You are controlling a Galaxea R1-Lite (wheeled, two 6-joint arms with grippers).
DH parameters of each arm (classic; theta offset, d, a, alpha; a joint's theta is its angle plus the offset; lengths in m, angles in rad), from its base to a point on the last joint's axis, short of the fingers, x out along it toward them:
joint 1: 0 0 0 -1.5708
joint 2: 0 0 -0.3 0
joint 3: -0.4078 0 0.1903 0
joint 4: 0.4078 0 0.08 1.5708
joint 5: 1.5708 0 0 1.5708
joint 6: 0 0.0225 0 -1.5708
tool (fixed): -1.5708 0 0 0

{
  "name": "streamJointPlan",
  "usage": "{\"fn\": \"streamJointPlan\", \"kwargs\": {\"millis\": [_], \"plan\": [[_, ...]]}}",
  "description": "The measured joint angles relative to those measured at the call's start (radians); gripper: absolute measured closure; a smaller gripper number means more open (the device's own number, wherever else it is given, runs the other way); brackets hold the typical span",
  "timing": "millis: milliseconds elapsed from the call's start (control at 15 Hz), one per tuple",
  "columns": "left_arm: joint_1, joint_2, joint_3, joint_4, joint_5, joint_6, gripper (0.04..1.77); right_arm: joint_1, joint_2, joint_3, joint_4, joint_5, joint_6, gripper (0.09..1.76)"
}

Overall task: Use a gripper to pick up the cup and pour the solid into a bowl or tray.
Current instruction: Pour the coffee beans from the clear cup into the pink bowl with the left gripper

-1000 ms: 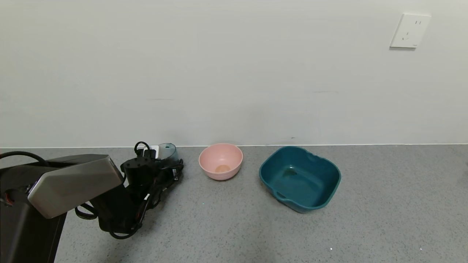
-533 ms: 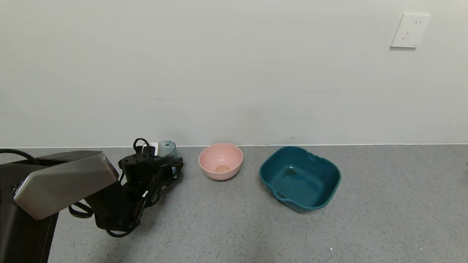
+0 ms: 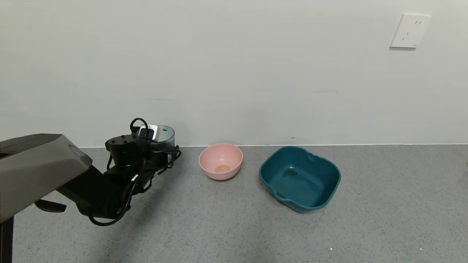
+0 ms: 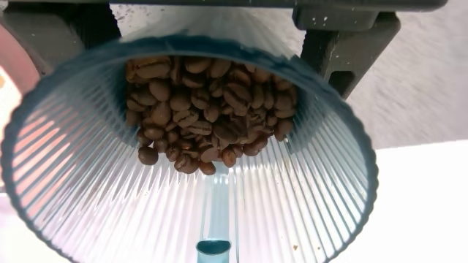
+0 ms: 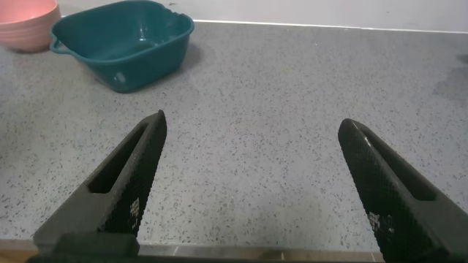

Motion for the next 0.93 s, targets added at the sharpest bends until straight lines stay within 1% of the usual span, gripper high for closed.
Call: {"fn": "streamJointPlan", "kwargs": {"millis": [200, 400, 533, 600, 733, 933], "plan": [[-0.017, -0.049, 0.006, 0.049, -0.001, 0.123, 0.48, 0.0, 0.0, 0.0, 0.0, 0.0, 0.0, 0.14], [-0.037, -0.099, 0.007, 0.16, 0.001, 0.229, 0.48, 0.0, 0.0, 0.0, 0.0, 0.0, 0.0, 0.14], [-0.053, -0.127, -0.008, 0.206, 0.032, 0.303, 0.48, 0.0, 0.0, 0.0, 0.0, 0.0, 0.0, 0.14], [-0.063, -0.135, -0.02, 0.212, 0.048, 0.326, 0.48, 0.0, 0.0, 0.0, 0.0, 0.0, 0.001, 0.14], [-0.083, -0.142, -0.045, 0.22, 0.061, 0.366, 0.48, 0.0, 0.0, 0.0, 0.0, 0.0, 0.001, 0.14], [-0.12, -0.144, -0.086, 0.251, 0.113, 0.428, 0.48, 0.0, 0.0, 0.0, 0.0, 0.0, 0.0, 0.14]]}}
